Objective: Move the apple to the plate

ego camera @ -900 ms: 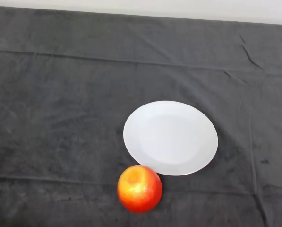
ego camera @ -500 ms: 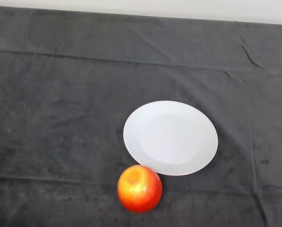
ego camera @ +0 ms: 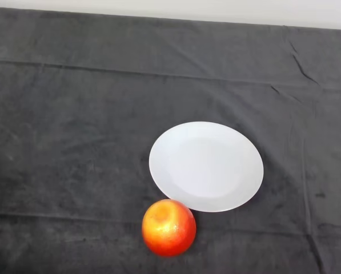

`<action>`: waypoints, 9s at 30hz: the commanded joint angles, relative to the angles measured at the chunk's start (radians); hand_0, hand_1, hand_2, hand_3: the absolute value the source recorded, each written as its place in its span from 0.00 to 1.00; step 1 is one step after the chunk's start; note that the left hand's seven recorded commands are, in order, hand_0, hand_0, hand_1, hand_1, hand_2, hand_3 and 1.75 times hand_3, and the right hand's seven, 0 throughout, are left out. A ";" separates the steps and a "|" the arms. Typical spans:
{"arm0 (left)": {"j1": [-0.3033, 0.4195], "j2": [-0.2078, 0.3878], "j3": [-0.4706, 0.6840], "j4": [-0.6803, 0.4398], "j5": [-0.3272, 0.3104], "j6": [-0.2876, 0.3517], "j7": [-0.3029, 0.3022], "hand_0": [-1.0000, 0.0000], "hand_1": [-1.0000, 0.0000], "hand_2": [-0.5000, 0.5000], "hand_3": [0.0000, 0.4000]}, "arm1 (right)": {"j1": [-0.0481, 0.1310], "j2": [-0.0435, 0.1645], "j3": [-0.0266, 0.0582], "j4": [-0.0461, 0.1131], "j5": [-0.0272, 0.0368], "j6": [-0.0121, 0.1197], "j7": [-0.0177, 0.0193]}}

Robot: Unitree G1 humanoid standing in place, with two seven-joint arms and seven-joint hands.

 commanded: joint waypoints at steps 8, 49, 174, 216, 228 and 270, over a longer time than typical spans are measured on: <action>-0.051 0.014 -0.061 -0.040 0.061 -0.099 -0.048 1.00 1.00 0.50 0.00 | 0.110 0.125 -0.0242 0.096 -0.0245 0.084 -0.0075; 0.115 -0.081 -0.346 -0.385 0.295 -0.370 -0.268 1.00 1.00 0.50 0.00 | 0.111 0.125 -0.0321 0.095 -0.0352 0.085 -0.0105; 0.124 -0.226 -0.735 -1.005 0.216 0.131 -0.370 0.00 0.00 0.50 1.00 | 0.153 0.126 -0.0554 0.088 -0.0178 0.074 0.0432; -0.194 -0.328 -0.905 -0.321 0.326 -0.109 -0.250 0.47 0.34 0.57 0.66 | 0.153 0.123 -0.0648 0.083 -0.0156 0.082 0.0559; -0.210 -0.313 -0.905 -0.331 0.320 -0.111 -0.266 1.00 1.00 0.50 0.00 | 0.111 0.125 -0.0391 0.093 -0.0272 0.089 0.0059; -0.180 -0.014 -0.335 -0.177 -0.019 -0.286 -0.221 1.00 1.00 0.50 0.00 | 0.111 0.124 -0.0362 0.096 -0.0346 0.085 -0.0062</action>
